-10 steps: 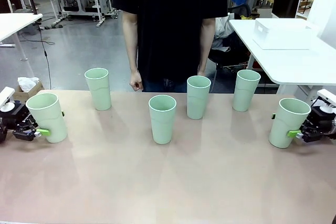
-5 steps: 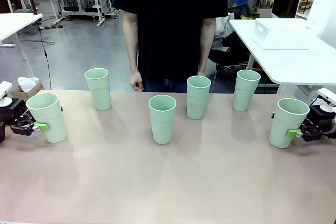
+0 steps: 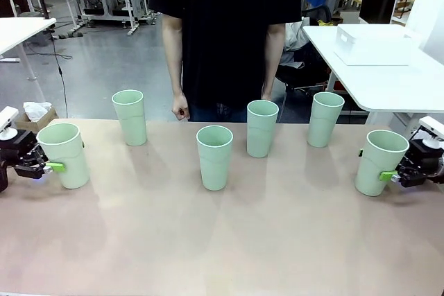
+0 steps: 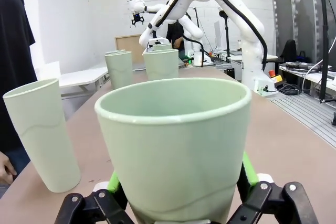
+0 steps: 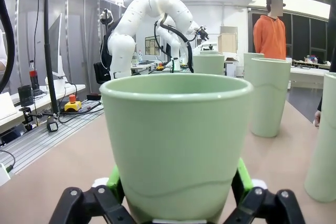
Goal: Stack the cups and store them in the basket.
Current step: Pick up two Reusable plastic cups , one in each hand.
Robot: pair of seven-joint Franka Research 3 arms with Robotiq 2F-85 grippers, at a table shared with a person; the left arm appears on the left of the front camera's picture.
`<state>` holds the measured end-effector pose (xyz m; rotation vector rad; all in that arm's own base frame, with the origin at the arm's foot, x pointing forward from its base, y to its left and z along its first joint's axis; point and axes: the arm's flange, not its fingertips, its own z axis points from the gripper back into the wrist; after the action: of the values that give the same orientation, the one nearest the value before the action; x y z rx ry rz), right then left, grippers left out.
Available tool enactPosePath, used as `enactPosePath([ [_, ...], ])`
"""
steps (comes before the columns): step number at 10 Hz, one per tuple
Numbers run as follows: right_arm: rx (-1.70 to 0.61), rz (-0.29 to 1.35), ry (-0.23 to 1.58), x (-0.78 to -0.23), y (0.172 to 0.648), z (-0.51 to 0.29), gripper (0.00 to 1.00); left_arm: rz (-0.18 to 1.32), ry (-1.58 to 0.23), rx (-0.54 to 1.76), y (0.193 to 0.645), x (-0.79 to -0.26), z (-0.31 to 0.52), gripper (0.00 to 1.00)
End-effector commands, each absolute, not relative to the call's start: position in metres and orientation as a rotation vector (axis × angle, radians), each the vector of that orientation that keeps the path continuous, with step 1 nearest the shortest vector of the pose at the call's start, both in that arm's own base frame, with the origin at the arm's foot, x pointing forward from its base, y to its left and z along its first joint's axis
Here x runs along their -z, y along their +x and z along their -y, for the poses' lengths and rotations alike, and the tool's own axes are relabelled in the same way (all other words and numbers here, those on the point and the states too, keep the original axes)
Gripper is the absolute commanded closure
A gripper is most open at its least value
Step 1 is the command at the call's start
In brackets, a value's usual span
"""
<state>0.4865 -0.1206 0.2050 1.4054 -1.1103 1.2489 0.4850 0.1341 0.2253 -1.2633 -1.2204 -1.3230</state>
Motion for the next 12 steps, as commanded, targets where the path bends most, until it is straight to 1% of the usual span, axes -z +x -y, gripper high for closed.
enactPosePath([
  [1,-1.253,1.115,1.403,-0.206,0.487,0.120,0.00,1.248,-1.258,1.324,0.484,-0.225,-0.138,0.00],
  [2,-1.253,1.115,1.403,-0.206,0.487,0.120,0.00,1.248,-1.258,1.324,0.484,-0.225,-0.138,0.00],
  [3,-1.248,1.110,1.405,-0.205,0.486,0.121,0.20,1.222,-1.262,1.322,0.485,-0.225,-0.135,0.18],
  [4,-1.247,1.107,1.407,-0.205,0.486,0.121,0.20,1.229,-1.264,1.318,0.485,-0.225,-0.136,0.19],
  [5,-1.245,1.105,1.408,-0.205,0.487,0.121,0.40,1.234,-1.264,1.320,0.484,-0.226,-0.136,0.37],
  [6,-1.246,1.104,1.409,-0.205,0.486,0.120,0.22,1.237,-1.262,1.322,0.484,-0.226,-0.137,0.24],
  [7,-1.240,1.111,1.408,-0.205,0.487,0.121,0.60,1.239,-1.264,1.324,0.484,-0.226,-0.137,0.56],
  [8,-1.236,1.116,1.409,-0.205,0.487,0.121,0.42,1.247,-1.266,1.328,0.483,-0.226,-0.137,0.32],
  [9,-1.297,1.098,1.386,-0.208,0.486,0.120,0.80,1.287,-1.264,1.352,0.480,-0.228,-0.137,0.75],
  [10,-1.245,1.107,1.408,-0.203,0.486,0.122,0.80,1.122,-1.353,1.351,0.478,-0.230,-0.139,0.75],
  [11,-1.245,1.107,1.408,-0.203,0.486,0.122,0.80,1.227,-1.265,1.316,0.490,-0.231,-0.137,0.75],
  [12,-1.245,1.107,1.408,-0.203,0.486,0.122,0.80,1.227,-1.265,1.316,0.490,-0.231,-0.137,0.75],
])
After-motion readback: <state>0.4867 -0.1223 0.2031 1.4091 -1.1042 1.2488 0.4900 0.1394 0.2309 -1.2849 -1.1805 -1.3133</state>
